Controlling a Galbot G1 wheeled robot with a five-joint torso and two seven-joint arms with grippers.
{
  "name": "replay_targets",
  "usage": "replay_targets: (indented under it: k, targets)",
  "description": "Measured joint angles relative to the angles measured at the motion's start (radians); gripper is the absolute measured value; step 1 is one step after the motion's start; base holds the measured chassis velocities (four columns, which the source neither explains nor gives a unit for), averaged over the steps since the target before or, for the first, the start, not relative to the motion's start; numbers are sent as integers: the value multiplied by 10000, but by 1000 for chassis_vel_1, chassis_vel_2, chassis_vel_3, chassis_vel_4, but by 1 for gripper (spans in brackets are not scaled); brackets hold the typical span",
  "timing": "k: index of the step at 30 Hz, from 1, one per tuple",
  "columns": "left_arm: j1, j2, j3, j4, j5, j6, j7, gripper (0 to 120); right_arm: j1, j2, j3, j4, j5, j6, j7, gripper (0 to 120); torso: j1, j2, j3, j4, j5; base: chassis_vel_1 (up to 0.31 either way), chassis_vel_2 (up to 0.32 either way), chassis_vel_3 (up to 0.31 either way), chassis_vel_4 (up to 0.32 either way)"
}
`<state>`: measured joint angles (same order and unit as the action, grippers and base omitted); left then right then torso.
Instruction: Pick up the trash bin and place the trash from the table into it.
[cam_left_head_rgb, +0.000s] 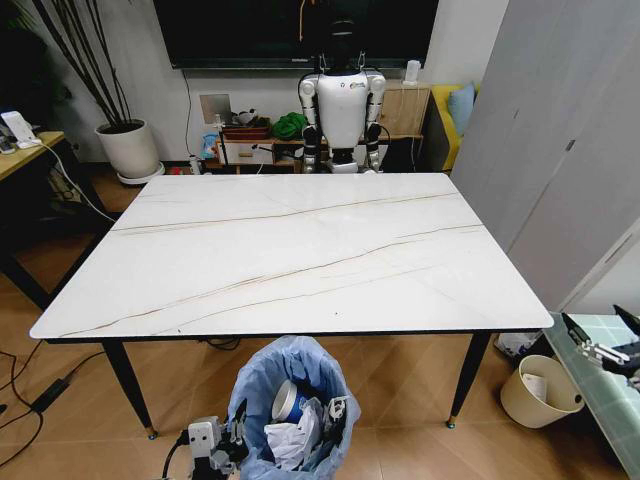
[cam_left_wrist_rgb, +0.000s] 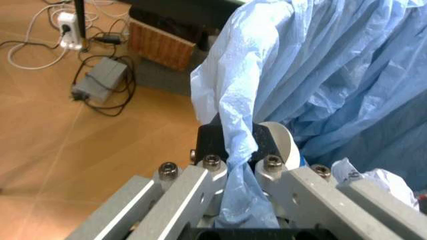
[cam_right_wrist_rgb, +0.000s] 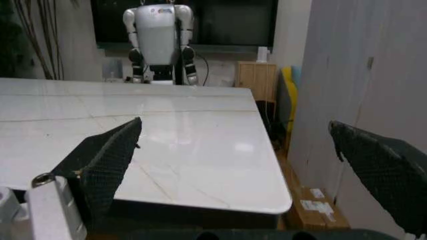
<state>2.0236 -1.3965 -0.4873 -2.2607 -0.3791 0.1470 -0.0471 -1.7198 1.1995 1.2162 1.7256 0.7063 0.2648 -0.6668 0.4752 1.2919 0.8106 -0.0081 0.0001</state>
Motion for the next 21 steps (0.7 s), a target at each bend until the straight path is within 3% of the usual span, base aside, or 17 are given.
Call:
replay_targets:
  k: [7, 21]
  targets:
    - [47, 298, -918, 580, 48, -81, 22, 0, 37, 890, -186, 85, -389, 401, -161, 100, 1, 0, 1, 4, -6, 0, 0, 0, 0]
    - [-23, 624, -1931, 382, -349, -138, -196, 0, 307, 1375, -827, -106, -1049, 609, -155, 100, 2, 0, 1, 4, -2, 0, 0, 0, 0]
